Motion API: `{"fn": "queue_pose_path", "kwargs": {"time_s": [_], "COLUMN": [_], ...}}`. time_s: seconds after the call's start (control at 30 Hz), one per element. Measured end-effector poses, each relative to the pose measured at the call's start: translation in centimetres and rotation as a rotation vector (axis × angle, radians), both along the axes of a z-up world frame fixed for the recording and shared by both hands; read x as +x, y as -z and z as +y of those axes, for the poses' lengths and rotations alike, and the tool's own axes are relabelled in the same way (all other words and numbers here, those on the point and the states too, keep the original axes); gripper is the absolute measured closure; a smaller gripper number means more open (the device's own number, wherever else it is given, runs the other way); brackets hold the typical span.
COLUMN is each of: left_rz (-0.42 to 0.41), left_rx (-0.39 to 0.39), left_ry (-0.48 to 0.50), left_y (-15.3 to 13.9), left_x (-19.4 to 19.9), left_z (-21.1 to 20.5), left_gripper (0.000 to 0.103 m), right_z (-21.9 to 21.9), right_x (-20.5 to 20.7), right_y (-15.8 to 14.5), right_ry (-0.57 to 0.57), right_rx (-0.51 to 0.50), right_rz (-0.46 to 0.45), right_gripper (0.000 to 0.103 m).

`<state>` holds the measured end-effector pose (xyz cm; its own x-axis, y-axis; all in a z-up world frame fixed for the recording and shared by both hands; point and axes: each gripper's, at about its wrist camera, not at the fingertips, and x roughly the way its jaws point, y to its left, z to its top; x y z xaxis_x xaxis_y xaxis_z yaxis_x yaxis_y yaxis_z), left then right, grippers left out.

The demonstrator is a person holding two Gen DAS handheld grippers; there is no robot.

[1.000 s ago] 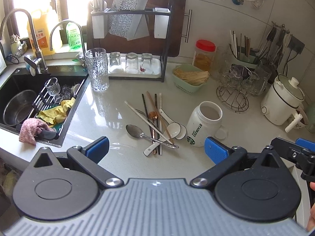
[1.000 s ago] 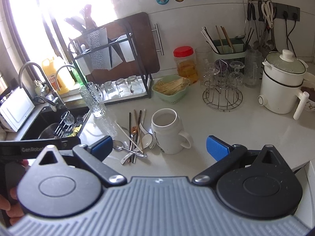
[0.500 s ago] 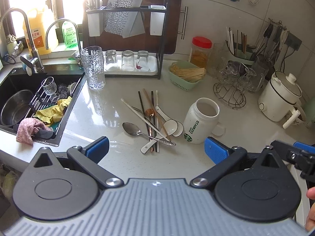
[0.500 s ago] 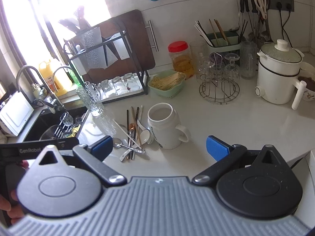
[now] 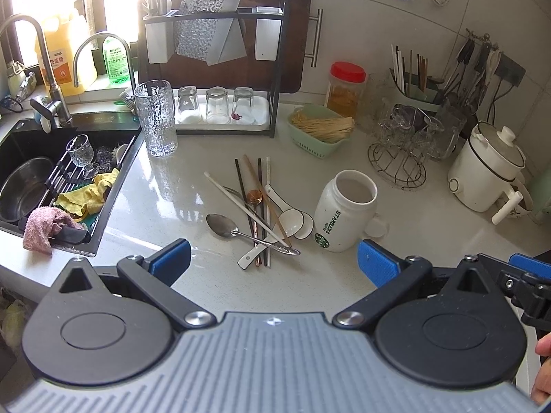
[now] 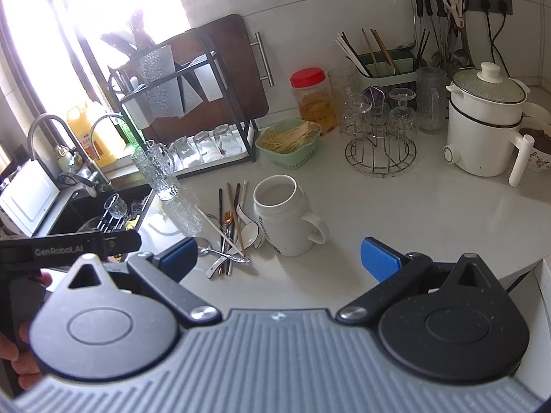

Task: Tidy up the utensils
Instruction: 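Move both tools toward the utensil pile and the white ceramic pot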

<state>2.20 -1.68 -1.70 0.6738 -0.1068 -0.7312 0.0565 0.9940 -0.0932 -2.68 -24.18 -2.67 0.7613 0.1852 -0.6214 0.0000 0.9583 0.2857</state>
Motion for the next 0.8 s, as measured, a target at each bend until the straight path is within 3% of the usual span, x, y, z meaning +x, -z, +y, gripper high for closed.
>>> {"fn": "queue_pose_path", "kwargs": {"time_s": [0.8], "left_rz": [0.008], "left_rx": [0.002], "left_ry": [-0.039], "left_y": [1.7], "left_x": [-0.6], "left_z": [-2.4], "left_gripper": [0.0], "right_z": [-1.6], "right_x": [0.7], "right_y": [1.7], "right_ry": [-0.069], "right_rx": [-0.012], "right_rz": [-0.008], "right_gripper": [0.0]}}
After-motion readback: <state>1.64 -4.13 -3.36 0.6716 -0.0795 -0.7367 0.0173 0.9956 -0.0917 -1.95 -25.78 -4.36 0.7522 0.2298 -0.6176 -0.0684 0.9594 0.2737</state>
